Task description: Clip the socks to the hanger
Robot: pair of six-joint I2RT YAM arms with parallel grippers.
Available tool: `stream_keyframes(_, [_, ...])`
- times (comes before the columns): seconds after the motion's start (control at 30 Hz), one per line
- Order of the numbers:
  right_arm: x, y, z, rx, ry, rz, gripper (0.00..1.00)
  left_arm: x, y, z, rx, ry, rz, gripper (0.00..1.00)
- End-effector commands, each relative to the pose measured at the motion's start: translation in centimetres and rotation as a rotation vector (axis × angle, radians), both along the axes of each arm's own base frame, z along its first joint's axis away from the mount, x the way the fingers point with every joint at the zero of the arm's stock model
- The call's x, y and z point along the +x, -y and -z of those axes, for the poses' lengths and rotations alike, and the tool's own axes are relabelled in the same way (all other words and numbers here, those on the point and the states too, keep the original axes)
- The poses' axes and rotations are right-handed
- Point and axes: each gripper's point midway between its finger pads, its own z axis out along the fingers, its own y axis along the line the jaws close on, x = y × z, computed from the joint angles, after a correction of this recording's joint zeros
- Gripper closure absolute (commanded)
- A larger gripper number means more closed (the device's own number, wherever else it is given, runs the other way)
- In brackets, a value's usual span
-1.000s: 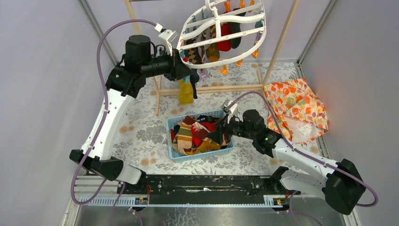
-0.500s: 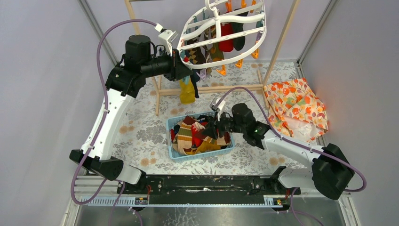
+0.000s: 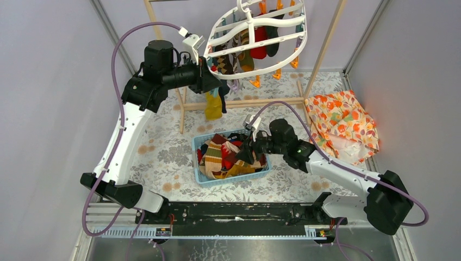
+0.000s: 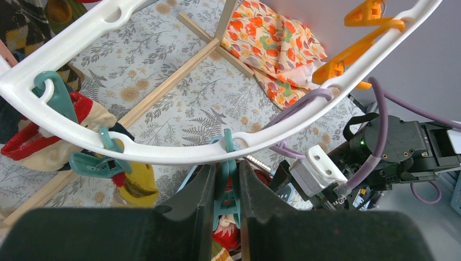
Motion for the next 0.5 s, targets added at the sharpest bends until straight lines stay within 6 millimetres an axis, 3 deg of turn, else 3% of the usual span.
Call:
stream_keyframes(0.0, [-0.1,-0.5,-0.6,0.024,0.029,-0.028,0.40,-0.8,0.0,-0.5,-0.001,0.001,0.039,0.98])
stream_keyframes(0.47, [-2.6,-1.1,1.0,0.030,-0.070,-0.158,0.55,-0.9,-0.1,-0.6,0.003,0.011,0.034,0.98])
